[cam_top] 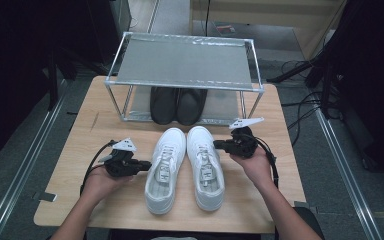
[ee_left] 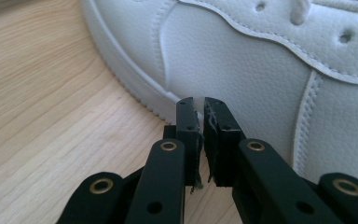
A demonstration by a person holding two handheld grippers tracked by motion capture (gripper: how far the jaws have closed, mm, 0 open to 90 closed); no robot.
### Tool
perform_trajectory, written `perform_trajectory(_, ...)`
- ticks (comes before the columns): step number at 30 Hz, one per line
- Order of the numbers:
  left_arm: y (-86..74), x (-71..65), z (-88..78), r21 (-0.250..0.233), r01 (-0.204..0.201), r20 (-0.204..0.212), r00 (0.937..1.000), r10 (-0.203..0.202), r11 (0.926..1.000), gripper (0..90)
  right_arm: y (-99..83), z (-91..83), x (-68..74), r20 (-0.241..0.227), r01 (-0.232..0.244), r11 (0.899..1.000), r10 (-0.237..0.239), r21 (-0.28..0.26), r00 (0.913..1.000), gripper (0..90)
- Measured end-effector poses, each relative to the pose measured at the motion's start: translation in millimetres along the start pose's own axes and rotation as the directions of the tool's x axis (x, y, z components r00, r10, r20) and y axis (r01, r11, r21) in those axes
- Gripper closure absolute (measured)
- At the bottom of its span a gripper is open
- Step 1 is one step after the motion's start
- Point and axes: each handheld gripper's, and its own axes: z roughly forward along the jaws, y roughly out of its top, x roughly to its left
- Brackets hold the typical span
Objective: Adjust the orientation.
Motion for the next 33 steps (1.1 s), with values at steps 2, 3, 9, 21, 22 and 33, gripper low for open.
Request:
perform_trajectory(2,1.0,2.7,0.0,-0.006,0.012,0.013,0.9998,-0.012,0.9999,85.3,-1.0,1.5,2.6,0.001,0.006,1.0,-0.006,0.011,1.0,89.7)
perform_trajectory(3,1.3,3.3,0.5,-0.006,0.012,0.02,0.9997,-0.012,0.9999,85.3,-0.9,2.5,3.7,0.001,0.014,1.0,-0.014,0.017,0.9999,89.7)
perform_trajectory(9,2.7,2.8,1.4,0.002,0.008,0.022,0.9997,-0.008,1.0,85.9,-1.6,4.5,4.5,0.007,0.007,1.0,-0.007,0.014,1.0,89.4)
perform_trajectory(21,5.2,-2.5,3.5,0.013,-0.006,0.01,0.9999,0.006,0.9999,87.4,-1.9,7.3,3.5,0.001,-0.001,1.0,0.0,0.015,1.0,88.4)
perform_trajectory(22,5.5,-2.9,4.1,0.015,-0.003,0.02,0.9998,0.003,0.9999,87.3,-1.9,7.3,3.4,0.0,-0.001,1.0,0.001,0.015,1.0,88.3)
perform_trajectory(33,6.6,-7.8,7.3,0.014,0.012,0.026,0.9996,-0.012,0.9998,88.4,-2.0,7.6,2.9,-0.004,-0.002,1.0,0.002,0.017,1.0,87.9)
